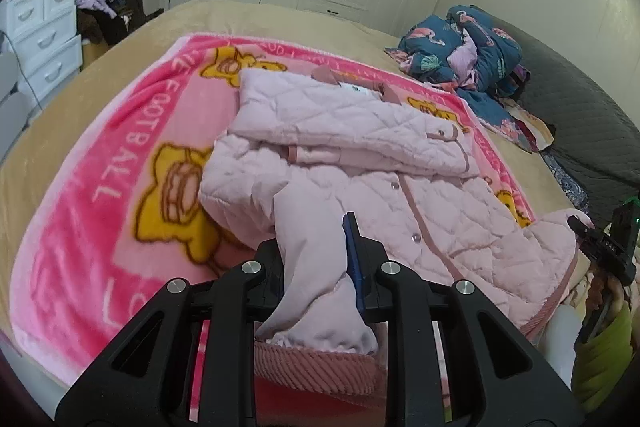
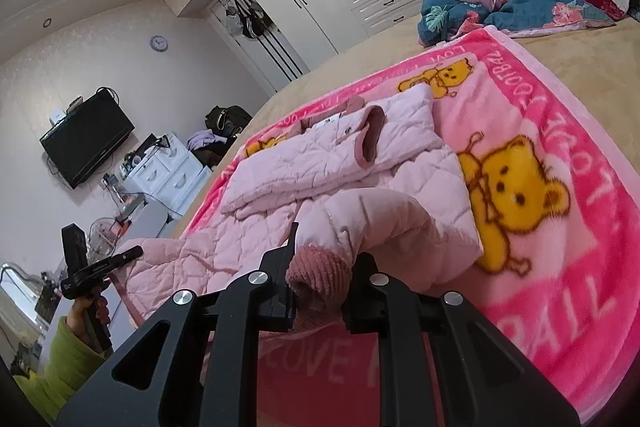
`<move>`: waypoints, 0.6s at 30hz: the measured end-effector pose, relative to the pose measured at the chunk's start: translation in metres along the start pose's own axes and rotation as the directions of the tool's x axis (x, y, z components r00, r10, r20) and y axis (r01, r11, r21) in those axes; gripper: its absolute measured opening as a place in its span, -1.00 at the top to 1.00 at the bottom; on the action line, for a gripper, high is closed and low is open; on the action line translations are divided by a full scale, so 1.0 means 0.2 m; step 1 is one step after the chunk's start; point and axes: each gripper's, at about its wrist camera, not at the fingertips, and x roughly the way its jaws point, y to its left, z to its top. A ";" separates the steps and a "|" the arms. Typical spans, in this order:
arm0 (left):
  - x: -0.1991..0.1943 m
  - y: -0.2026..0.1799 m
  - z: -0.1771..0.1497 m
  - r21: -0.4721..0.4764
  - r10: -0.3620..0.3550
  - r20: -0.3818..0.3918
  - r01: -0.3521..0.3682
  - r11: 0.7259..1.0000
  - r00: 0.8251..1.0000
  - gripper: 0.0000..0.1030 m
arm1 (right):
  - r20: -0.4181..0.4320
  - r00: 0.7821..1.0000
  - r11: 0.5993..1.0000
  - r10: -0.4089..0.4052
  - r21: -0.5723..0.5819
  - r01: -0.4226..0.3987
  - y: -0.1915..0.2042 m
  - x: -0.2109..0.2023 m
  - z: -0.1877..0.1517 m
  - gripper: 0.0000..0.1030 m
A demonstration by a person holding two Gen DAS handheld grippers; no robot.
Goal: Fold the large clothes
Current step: 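Lift the hem with both tools and fold it toward the collar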
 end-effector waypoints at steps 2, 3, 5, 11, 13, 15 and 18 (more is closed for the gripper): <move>0.01 -0.01 0.04 0.007 0.004 0.005 -0.004 1.000 1.000 0.71 | 0.007 1.000 1.000 0.001 0.000 -0.001 0.00 0.01 0.03 0.71; 0.02 -0.02 0.06 0.012 0.006 0.007 -0.006 1.000 1.000 0.71 | 0.012 1.000 1.000 0.002 0.000 -0.002 -0.01 0.02 0.04 0.71; 0.03 -0.02 0.09 0.013 0.008 0.010 -0.008 1.000 1.000 0.71 | 0.019 1.000 1.000 0.004 0.002 -0.004 -0.01 0.04 0.08 0.71; 0.08 -0.03 0.18 0.015 0.013 0.015 -0.013 1.000 1.000 0.71 | 0.030 1.000 1.000 0.008 -0.004 -0.008 -0.03 0.09 0.17 0.71; 0.10 -0.04 0.21 0.018 0.016 0.016 -0.016 1.000 1.000 0.71 | 0.033 0.999 1.000 0.006 -0.008 -0.006 -0.03 0.11 0.20 0.72; 0.11 -0.04 0.25 0.017 0.020 0.017 -0.020 1.000 1.000 0.71 | 0.038 0.999 1.000 0.008 -0.006 -0.008 -0.04 0.13 0.24 0.72; 0.14 -0.04 0.32 0.016 0.022 0.022 -0.022 1.000 1.000 0.71 | 0.048 0.999 1.000 0.009 -0.008 -0.009 -0.04 0.16 0.30 0.72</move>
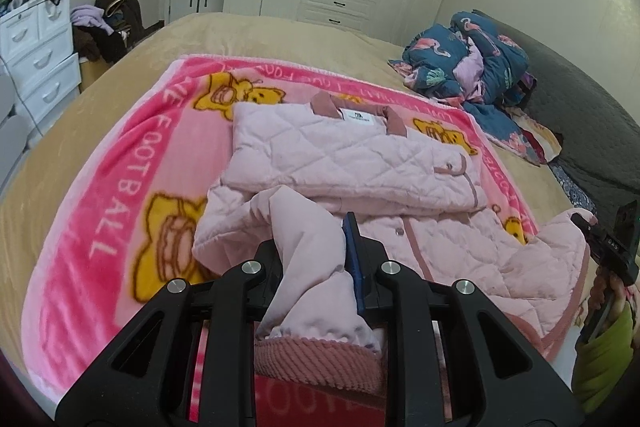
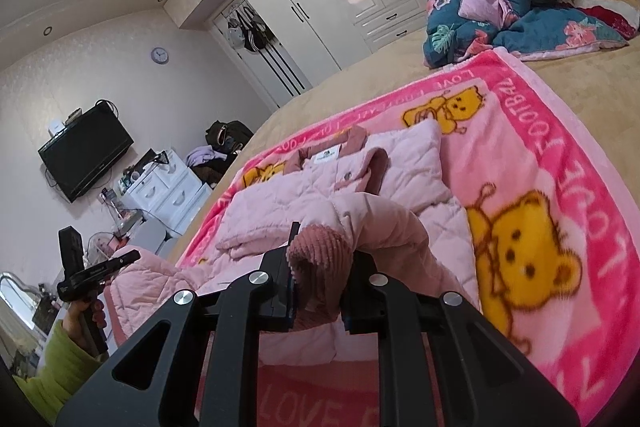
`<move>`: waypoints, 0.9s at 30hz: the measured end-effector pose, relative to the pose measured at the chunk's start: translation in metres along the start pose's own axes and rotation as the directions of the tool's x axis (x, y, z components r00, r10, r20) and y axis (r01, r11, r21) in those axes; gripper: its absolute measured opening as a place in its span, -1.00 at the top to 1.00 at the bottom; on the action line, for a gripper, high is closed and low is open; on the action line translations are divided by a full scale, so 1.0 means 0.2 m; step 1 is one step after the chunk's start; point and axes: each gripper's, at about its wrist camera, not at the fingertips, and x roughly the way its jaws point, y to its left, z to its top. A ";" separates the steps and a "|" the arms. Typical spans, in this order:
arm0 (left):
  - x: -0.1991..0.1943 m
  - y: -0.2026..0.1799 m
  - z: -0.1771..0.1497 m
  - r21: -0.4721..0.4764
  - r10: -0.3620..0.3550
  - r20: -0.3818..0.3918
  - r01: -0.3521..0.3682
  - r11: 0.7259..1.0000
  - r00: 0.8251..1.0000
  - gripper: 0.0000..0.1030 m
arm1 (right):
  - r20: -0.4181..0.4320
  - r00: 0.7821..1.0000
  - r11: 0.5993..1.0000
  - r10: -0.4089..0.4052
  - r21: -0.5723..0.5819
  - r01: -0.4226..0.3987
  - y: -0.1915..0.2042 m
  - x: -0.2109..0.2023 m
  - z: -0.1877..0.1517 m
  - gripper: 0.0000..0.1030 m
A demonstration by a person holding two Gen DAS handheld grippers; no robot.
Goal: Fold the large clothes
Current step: 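Lift the hem with both tools and fold it toward the collar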
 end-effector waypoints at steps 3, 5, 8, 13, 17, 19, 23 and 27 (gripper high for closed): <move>0.03 0.01 0.06 -0.007 0.001 0.006 -0.001 1.000 1.000 0.71 | 0.012 1.000 1.000 -0.001 -0.011 0.001 0.01 0.03 0.07 0.72; 0.06 0.02 0.12 -0.015 0.003 0.010 -0.003 1.000 1.000 0.71 | 0.021 1.000 1.000 -0.001 -0.017 0.001 0.01 0.05 0.12 0.72; 0.08 0.03 0.18 -0.029 0.006 0.021 -0.005 1.000 1.000 0.71 | 0.041 0.999 1.000 -0.003 -0.030 0.004 0.02 0.07 0.20 0.72; 0.11 0.06 0.31 -0.053 0.019 0.044 -0.017 0.998 0.999 0.71 | 0.078 0.997 0.999 -0.005 -0.040 0.008 0.04 0.11 0.34 0.72; 0.12 0.07 0.39 -0.066 0.034 0.059 -0.030 0.997 0.998 0.71 | 0.101 0.995 0.998 -0.019 -0.052 0.024 0.05 0.16 0.45 0.72; 0.13 0.07 0.42 -0.062 0.047 0.062 -0.044 0.997 0.997 0.71 | 0.103 0.995 0.999 -0.016 -0.047 0.021 0.04 0.18 0.50 0.72; 0.16 0.08 0.48 -0.064 0.059 0.065 -0.055 0.996 0.996 0.71 | 0.103 0.994 0.998 -0.025 -0.050 0.031 0.04 0.24 0.60 0.72; 0.20 0.09 0.52 -0.058 0.075 0.062 -0.072 0.996 0.995 0.71 | 0.103 0.994 0.998 -0.037 -0.042 0.042 0.03 0.29 0.65 0.72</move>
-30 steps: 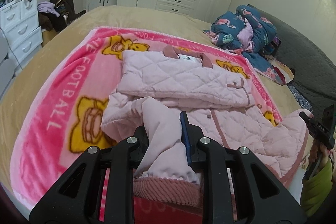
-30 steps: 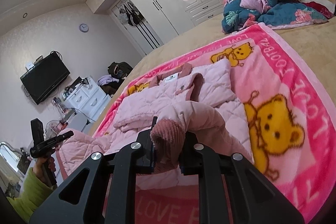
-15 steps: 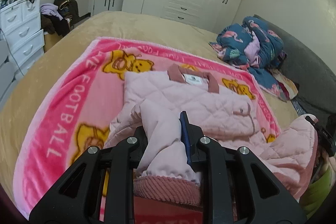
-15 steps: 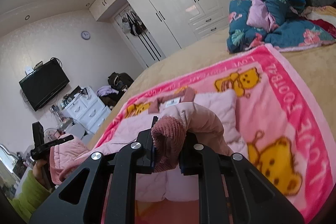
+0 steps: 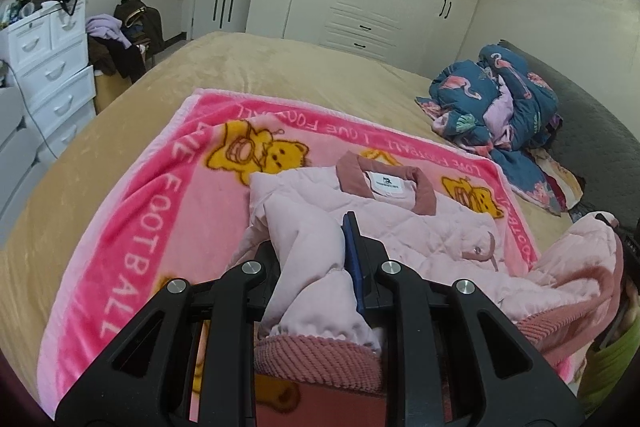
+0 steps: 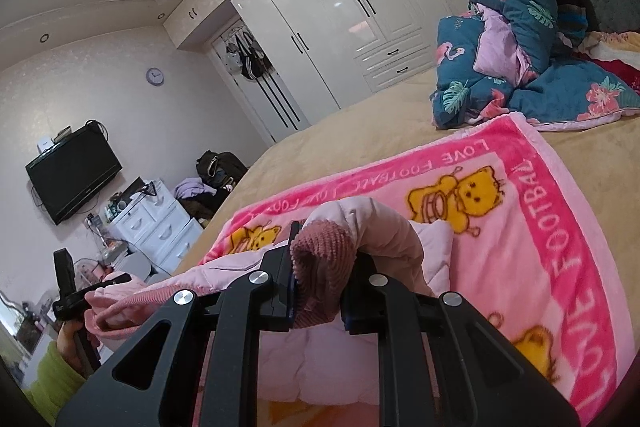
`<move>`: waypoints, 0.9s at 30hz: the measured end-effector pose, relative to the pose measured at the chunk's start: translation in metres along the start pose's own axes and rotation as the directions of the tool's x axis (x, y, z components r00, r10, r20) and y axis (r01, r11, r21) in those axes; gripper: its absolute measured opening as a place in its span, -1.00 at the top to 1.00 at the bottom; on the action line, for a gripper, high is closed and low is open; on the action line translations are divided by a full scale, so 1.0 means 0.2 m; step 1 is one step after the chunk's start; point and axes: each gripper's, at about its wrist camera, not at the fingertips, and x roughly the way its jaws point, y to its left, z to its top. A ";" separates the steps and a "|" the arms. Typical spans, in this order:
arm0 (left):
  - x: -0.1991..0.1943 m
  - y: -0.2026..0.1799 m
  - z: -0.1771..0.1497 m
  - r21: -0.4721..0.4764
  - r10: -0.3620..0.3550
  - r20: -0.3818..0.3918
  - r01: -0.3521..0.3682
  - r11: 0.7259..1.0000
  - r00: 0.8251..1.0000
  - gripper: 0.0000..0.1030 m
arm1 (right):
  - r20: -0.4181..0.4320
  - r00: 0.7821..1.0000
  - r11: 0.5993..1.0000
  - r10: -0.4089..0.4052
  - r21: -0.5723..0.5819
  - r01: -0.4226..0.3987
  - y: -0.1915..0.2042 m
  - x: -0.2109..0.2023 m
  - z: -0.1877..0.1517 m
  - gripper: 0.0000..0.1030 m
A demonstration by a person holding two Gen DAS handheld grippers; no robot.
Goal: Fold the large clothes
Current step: 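Lift the hem with both tools and fold it toward the collar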
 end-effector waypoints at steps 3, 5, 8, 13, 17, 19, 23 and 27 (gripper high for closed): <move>0.03 0.01 0.03 0.003 0.009 -0.002 -0.009 1.000 1.000 0.71 | -0.003 1.000 1.000 -0.010 0.024 0.011 -0.03 0.05 0.02 0.72; 0.06 0.01 0.05 0.003 0.013 -0.004 -0.013 1.000 1.000 0.71 | -0.010 1.000 0.999 -0.014 0.047 0.014 -0.06 0.08 0.03 0.72; 0.11 0.02 0.06 0.001 0.015 -0.005 -0.015 1.000 1.000 0.71 | -0.023 1.000 0.997 -0.022 0.074 0.023 -0.09 0.13 0.04 0.72; 0.20 0.03 0.05 -0.001 0.031 -0.005 -0.031 1.000 1.000 0.70 | -0.058 0.997 0.992 -0.044 0.112 0.051 -0.14 0.23 0.04 0.71; 0.26 0.04 0.02 -0.004 0.038 0.011 -0.038 0.999 0.999 0.71 | -0.077 0.995 0.986 -0.057 0.152 0.068 -0.18 0.31 0.03 0.71; 0.29 0.04 0.00 -0.005 0.050 0.016 -0.050 0.999 0.999 0.71 | -0.086 0.994 0.983 -0.068 0.164 0.081 -0.20 0.35 0.02 0.71; 0.35 0.05 -0.03 0.002 0.086 0.019 -0.086 0.996 0.996 0.70 | -0.105 0.990 0.978 -0.096 0.174 0.114 -0.23 0.43 0.01 0.69; 0.39 0.08 -0.06 -0.006 0.100 0.038 -0.100 0.995 0.994 0.68 | -0.120 0.986 0.971 -0.113 0.198 0.136 -0.27 0.49 -0.01 0.67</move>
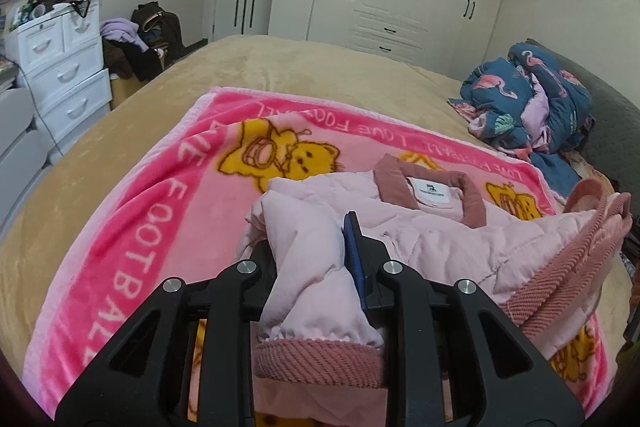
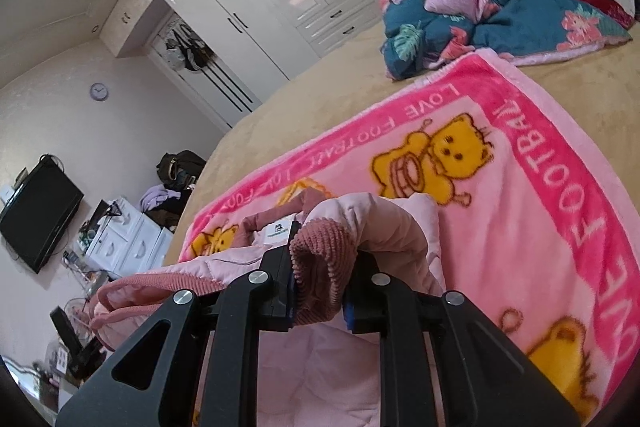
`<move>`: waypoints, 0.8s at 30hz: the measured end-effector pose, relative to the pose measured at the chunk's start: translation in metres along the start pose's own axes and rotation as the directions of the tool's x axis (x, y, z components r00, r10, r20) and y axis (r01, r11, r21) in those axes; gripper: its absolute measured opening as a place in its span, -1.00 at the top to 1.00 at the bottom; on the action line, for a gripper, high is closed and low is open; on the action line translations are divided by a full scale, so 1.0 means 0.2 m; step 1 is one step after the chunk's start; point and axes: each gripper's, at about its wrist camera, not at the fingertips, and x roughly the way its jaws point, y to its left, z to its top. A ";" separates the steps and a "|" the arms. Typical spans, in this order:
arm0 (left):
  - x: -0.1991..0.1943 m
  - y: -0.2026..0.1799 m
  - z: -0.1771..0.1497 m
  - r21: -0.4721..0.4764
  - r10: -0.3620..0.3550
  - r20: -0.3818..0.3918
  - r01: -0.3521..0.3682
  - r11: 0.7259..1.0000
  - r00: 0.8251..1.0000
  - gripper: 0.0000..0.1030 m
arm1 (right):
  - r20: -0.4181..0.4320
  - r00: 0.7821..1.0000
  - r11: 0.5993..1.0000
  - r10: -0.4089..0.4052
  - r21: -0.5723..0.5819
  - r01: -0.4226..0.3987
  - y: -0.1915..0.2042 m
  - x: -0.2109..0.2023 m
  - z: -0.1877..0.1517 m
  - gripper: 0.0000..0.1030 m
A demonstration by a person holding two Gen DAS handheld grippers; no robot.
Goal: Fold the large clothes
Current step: 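Lift the hem with both tools and fold it toward the collar, then open both tools to release the folded hem onto the jacket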
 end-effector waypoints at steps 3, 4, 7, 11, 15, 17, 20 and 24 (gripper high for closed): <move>0.04 0.01 -0.01 -0.001 0.011 0.000 -0.011 1.000 1.000 0.68 | -0.009 1.000 1.000 -0.021 0.002 0.021 -0.01 0.05 0.00 0.66; 0.06 0.01 -0.02 -0.006 0.014 0.001 -0.014 1.000 1.000 0.68 | -0.012 1.000 1.000 -0.022 0.009 0.022 -0.02 0.07 0.00 0.65; 0.10 0.03 -0.03 -0.041 0.008 0.000 -0.008 0.999 1.000 0.68 | -0.024 1.000 0.999 -0.015 0.030 0.016 -0.05 0.12 0.00 0.61; 0.13 0.06 -0.03 -0.097 -0.021 0.008 0.022 0.995 1.000 0.64 | -0.072 0.997 0.998 -0.022 0.052 0.026 -0.10 0.18 0.00 0.54; 0.15 0.05 -0.05 -0.105 -0.034 0.025 0.037 0.994 0.999 0.60 | -0.086 0.994 0.992 0.072 0.113 -0.062 -0.14 0.19 0.02 0.02; 0.16 0.04 -0.07 -0.080 -0.036 0.032 0.038 0.996 0.999 0.59 | -0.072 0.993 0.988 0.095 0.128 -0.085 -0.13 0.16 0.03 -0.73; 0.17 0.06 -0.09 -0.088 -0.056 0.039 0.059 0.994 0.998 0.55 | -0.053 0.997 0.996 0.057 0.065 -0.053 -0.08 0.13 0.01 -0.84; 0.19 0.06 -0.08 -0.093 -0.086 0.033 0.088 0.992 0.996 0.38 | -0.051 0.995 0.993 -0.086 -0.082 0.082 -0.02 0.15 -0.13 -0.84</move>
